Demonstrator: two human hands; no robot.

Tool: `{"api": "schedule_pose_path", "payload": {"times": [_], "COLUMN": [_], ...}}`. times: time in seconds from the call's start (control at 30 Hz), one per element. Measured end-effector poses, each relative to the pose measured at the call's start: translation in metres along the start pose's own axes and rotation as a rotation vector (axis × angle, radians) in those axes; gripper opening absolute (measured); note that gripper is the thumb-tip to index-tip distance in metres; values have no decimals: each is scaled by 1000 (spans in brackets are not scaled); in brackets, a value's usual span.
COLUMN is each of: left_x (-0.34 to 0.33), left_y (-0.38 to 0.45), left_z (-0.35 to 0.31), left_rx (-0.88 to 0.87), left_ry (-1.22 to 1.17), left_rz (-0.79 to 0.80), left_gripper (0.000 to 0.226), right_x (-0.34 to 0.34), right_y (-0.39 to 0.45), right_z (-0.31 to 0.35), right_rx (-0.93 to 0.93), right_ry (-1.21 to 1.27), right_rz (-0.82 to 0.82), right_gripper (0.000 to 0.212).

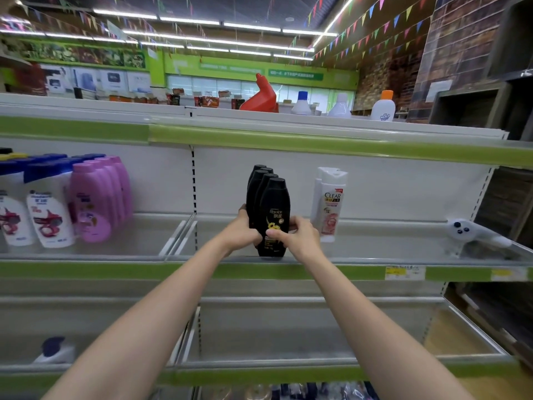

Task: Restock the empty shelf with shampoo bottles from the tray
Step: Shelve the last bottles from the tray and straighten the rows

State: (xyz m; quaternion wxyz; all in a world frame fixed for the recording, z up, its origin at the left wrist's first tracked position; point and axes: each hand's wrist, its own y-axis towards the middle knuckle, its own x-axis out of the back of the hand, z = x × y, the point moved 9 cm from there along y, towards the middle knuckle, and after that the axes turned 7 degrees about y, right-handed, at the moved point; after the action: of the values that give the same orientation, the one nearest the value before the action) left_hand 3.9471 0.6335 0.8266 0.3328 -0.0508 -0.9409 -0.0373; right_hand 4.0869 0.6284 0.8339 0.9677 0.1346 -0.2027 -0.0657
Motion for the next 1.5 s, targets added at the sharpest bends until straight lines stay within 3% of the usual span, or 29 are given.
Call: {"api": "schedule_pose_path", "payload": {"times": [0.17,0.33,0.47,0.57,0.77,0.87,1.0,1.13,1.27,1.37,1.5], "left_x": [-3,12,-4,-22,-14,3,19,7,-10,1,14], "left_y": [2,1,-5,7,11,12,26,52,67,65,50], "left_z": [4,15,-8,-9,-16,-13,-15,-11,-4,6,13], "left_rx": [-18,86,35,26,-130,-156,-59,-51,-18,-29,-97], "left_ry": [-94,-583,-718,-914,-744,-661,-767,-904,-1010,-846,-742], "left_rz": [29,-191,-152,-69,-42,-117,-191,-105,-24,-85,-105], "left_gripper": [78,51,64,75,69,71,72,81,77,91,131], "right_x": [-12,-14,-49,-61,-52,-48,-67,-79,-81,-75,-63], "right_y": [-3,7,7,13,26,51,67,77,85,91,103], "right_z": [8,-3,-1,-7,-14,-23,-21,-25,-29,-35,-38], "right_rx": [24,-135,-264,-315,-260,-282,-329,-337,-316,-276,-249], "right_ry": [3,392,776,821,741,722,907,991,993,935,780], "right_rz": [15,-55,146,153,179,146,214,274,289,230,150], "right_gripper": [56,69,63,65,50,62,70,62,58,61,70]}}
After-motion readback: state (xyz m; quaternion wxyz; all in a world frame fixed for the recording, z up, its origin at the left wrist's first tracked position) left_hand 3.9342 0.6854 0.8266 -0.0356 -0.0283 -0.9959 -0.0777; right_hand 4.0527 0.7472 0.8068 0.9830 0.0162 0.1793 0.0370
